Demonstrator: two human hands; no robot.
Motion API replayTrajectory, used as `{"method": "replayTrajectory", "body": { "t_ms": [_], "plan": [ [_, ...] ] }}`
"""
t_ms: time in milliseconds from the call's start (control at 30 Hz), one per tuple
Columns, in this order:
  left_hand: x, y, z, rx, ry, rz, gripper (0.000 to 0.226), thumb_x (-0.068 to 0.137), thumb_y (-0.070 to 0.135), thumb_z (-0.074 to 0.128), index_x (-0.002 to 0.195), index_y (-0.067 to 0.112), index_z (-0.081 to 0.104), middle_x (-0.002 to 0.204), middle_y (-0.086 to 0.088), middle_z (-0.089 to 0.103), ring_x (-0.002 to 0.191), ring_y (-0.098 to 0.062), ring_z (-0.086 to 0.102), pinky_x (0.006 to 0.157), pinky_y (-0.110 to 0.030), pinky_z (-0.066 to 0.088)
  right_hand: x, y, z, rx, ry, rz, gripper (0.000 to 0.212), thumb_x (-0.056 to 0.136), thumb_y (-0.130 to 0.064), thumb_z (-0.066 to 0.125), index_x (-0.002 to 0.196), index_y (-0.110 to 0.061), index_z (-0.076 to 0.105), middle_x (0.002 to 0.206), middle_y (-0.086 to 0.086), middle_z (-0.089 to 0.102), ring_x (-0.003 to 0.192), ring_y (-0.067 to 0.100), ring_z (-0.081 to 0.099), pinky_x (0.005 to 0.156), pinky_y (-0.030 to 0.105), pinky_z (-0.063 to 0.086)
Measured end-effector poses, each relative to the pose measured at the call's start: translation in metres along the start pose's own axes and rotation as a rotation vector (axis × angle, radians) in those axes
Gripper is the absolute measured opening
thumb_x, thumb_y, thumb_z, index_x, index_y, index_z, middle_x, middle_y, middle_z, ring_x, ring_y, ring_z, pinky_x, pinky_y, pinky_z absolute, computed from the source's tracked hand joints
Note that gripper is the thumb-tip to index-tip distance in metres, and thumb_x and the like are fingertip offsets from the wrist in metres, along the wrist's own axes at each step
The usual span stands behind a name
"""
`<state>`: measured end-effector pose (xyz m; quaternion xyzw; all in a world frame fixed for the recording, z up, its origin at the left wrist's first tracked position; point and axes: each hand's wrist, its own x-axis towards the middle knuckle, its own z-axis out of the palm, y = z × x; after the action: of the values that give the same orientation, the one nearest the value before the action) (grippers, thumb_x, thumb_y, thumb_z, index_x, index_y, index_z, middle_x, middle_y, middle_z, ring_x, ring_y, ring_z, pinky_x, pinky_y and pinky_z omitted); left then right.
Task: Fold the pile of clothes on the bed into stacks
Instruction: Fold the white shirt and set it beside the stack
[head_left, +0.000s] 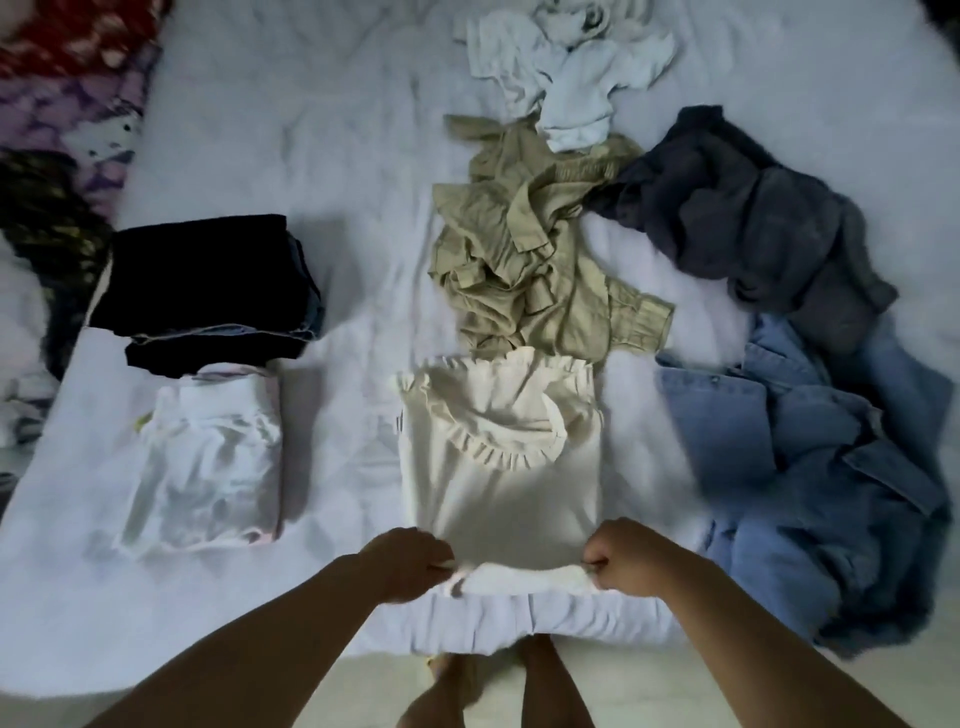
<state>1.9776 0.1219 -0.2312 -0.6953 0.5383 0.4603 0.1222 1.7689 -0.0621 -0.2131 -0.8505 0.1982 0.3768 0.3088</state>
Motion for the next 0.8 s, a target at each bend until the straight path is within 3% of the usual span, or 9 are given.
{"method": "replayTrajectory", "body": {
  "t_ms": [67,133,200,267,400,500,633,733,800],
  "plan": [
    [-0.011,0.007,0.01,-0.043,-0.08,0.017,0.031,0.098,0.035,0.042,0.109,0.012,0.059,0.117,-0.006,0.06,0.112,-0.022,0.052,0.085,-0.025,0.034,-0.012,-0.012,0.014,0.001,-0.033,0.013,0.022,0.09,-0.014,0.053,0.104,-0.007,0.069,0.068,-0.004,0.045,0.081,0.015,0.045,0.072,0.018,0.03],
    [-0.022,0.01,0.009,-0.111,-0.013,0.014,0.032,0.099,0.035,0.041,0.1,0.01,0.059,0.108,-0.007,0.062,0.106,-0.022,0.055,0.076,-0.023,0.031,-0.022,-0.019,0.017,0.002,-0.019,0.06,0.025,0.092,-0.015,0.052,0.112,-0.007,0.066,0.078,0.002,0.052,0.083,0.012,0.043,0.075,0.018,0.029],
    [-0.027,0.01,-0.004,-0.157,0.124,-0.018,0.033,0.1,0.038,0.039,0.102,0.013,0.06,0.099,-0.001,0.061,0.103,-0.02,0.056,0.077,-0.025,0.034,-0.029,-0.021,0.008,0.009,0.081,0.109,0.024,0.093,-0.019,0.052,0.11,-0.01,0.066,0.097,0.005,0.059,0.089,0.015,0.049,0.075,0.019,0.03],
    [-0.029,0.011,-0.026,-0.225,0.287,-0.086,0.028,0.099,0.038,0.041,0.103,0.02,0.061,0.092,0.005,0.059,0.1,-0.019,0.058,0.078,-0.027,0.039,-0.028,-0.017,-0.007,0.027,0.297,0.17,0.02,0.094,-0.022,0.05,0.104,-0.016,0.067,0.105,0.002,0.065,0.098,0.019,0.058,0.072,0.02,0.031],
    [-0.034,0.023,-0.094,-0.486,0.632,-0.155,0.02,0.092,0.029,0.056,0.074,0.022,0.061,0.075,0.0,0.062,0.08,-0.027,0.063,0.065,-0.027,0.045,-0.025,-0.019,-0.06,0.161,0.818,0.254,0.017,0.091,-0.014,0.051,0.098,-0.013,0.067,0.095,0.01,0.068,0.091,0.031,0.062,0.065,0.026,0.038],
    [-0.049,0.037,-0.158,-0.741,0.903,-0.144,0.013,0.084,0.02,0.068,0.074,0.013,0.066,0.064,-0.004,0.062,0.067,-0.029,0.065,0.063,-0.032,0.054,-0.031,-0.032,-0.118,0.427,1.081,0.207,0.023,0.09,-0.004,0.051,0.108,-0.005,0.064,0.096,0.022,0.067,0.091,0.037,0.062,0.075,0.036,0.048],
    [-0.079,0.056,-0.229,-0.729,1.21,-0.058,0.006,0.084,0.021,0.069,0.083,0.015,0.068,0.068,-0.001,0.061,0.064,-0.014,0.056,0.052,-0.008,0.035,-0.054,-0.049,-0.189,0.509,1.381,0.008,0.022,0.087,0.003,0.053,0.103,-0.001,0.066,0.097,0.019,0.068,0.09,0.031,0.062,0.073,0.025,0.04],
    [-0.1,0.062,-0.255,-0.672,1.37,0.029,0.006,0.084,0.018,0.068,0.088,0.014,0.071,0.077,0.003,0.061,0.07,-0.009,0.054,0.058,0.001,0.032,-0.075,-0.058,-0.222,0.461,1.535,-0.138,0.022,0.084,0.003,0.051,0.1,0.001,0.067,0.094,0.015,0.068,0.083,0.02,0.059,0.072,0.015,0.036],
    [-0.106,0.058,-0.257,-0.593,1.469,0.124,0.007,0.083,0.013,0.069,0.089,0.01,0.072,0.085,0.004,0.061,0.078,-0.006,0.054,0.066,0.002,0.032,-0.082,-0.062,-0.228,0.413,1.612,-0.205,0.024,0.082,-0.001,0.05,0.099,0.002,0.066,0.094,0.014,0.068,0.084,0.016,0.059,0.075,0.016,0.04]
  ]
}}
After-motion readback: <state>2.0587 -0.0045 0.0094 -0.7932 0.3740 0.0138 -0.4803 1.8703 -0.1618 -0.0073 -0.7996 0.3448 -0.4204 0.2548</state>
